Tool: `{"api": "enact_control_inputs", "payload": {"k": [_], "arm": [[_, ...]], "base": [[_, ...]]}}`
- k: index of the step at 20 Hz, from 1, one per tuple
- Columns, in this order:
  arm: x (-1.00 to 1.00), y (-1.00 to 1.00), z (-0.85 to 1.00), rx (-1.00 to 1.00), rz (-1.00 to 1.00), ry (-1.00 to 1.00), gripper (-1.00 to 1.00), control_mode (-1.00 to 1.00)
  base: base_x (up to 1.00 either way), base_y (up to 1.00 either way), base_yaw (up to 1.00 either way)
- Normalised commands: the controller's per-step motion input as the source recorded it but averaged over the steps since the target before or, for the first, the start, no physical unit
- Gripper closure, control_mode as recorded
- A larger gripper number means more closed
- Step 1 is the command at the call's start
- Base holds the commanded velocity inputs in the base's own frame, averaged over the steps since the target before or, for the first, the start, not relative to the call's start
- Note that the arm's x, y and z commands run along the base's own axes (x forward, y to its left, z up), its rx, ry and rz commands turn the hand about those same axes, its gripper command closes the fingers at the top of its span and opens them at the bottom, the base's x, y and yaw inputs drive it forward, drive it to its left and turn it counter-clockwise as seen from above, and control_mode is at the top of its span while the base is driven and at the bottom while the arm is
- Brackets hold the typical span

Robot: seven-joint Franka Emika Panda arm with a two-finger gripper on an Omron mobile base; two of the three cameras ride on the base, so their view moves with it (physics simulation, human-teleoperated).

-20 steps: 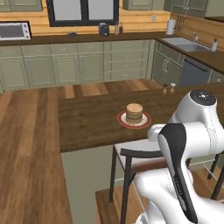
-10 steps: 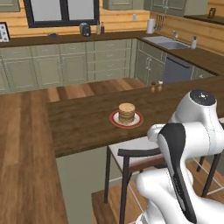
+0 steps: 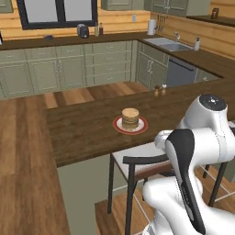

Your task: Take the strawberry from the fridge and place it on top of the pancake, located on the dining counter.

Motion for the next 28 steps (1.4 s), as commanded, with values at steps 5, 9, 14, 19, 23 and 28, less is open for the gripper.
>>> {"api": "enact_control_inputs", "payload": {"k": [5,9,14,19,23,28], "arm": [[0.00,0.00,0.00,0.00,0.00,0.00,1.00,1.00],[0.00,0.00,0.00,0.00,0.00,0.00,1.00,1.00],[0.00,0.00,0.00,0.00,0.00,0.00,1.00,1.00],[0.00,0.00,0.00,0.00,0.00,0.00,1.00,1.00],[0.00,0.00,0.00,0.00,0.00,0.00,1.00,1.00],[0.00,0.00,0.00,0.00,0.00,0.00,1.00,1.00]], "base": [[0.50,0.02,0.00],[0.39,-0.04,0.05],[0.33,-0.36,0.04],[0.12,-0.64,0.06],[-0.01,-0.57,0.14],[0.69,-0.12,0.26]]}}
